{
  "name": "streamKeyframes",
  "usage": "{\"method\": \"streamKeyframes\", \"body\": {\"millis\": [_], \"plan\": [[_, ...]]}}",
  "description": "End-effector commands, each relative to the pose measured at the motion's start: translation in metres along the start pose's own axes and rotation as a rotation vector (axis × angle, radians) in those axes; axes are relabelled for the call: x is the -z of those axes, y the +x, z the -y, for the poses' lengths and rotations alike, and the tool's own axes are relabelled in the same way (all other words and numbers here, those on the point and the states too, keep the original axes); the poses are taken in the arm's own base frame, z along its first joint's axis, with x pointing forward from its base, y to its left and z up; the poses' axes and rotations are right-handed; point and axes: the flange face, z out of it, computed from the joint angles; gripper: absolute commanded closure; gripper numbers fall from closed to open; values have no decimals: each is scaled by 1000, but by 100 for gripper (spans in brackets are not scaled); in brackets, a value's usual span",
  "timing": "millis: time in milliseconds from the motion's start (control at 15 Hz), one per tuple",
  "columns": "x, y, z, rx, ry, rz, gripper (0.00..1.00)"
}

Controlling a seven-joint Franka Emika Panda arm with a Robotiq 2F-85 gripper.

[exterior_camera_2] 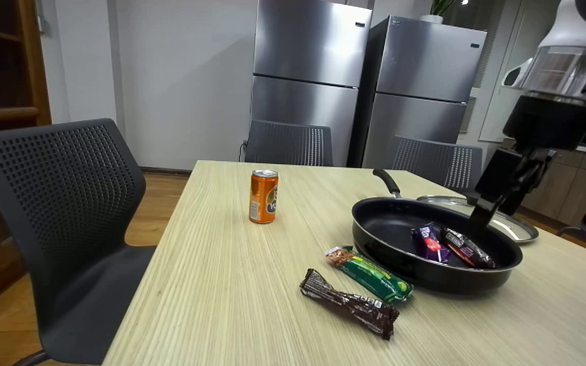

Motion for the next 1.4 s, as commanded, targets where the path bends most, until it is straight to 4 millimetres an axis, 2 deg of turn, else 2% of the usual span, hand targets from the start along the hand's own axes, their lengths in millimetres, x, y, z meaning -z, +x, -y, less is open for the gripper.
{"method": "streamKeyframes", "body": {"millis": [0, 67, 133, 333, 1333], "plan": [[18, -1, 35, 119, -9, -22, 0], [19, 2, 40, 133, -9, -21, 0], [8, 6, 29, 82, 0, -12, 0], [10, 9, 40, 109, 1, -17, 0], [10, 8, 40, 111, 1, -16, 0]]}}
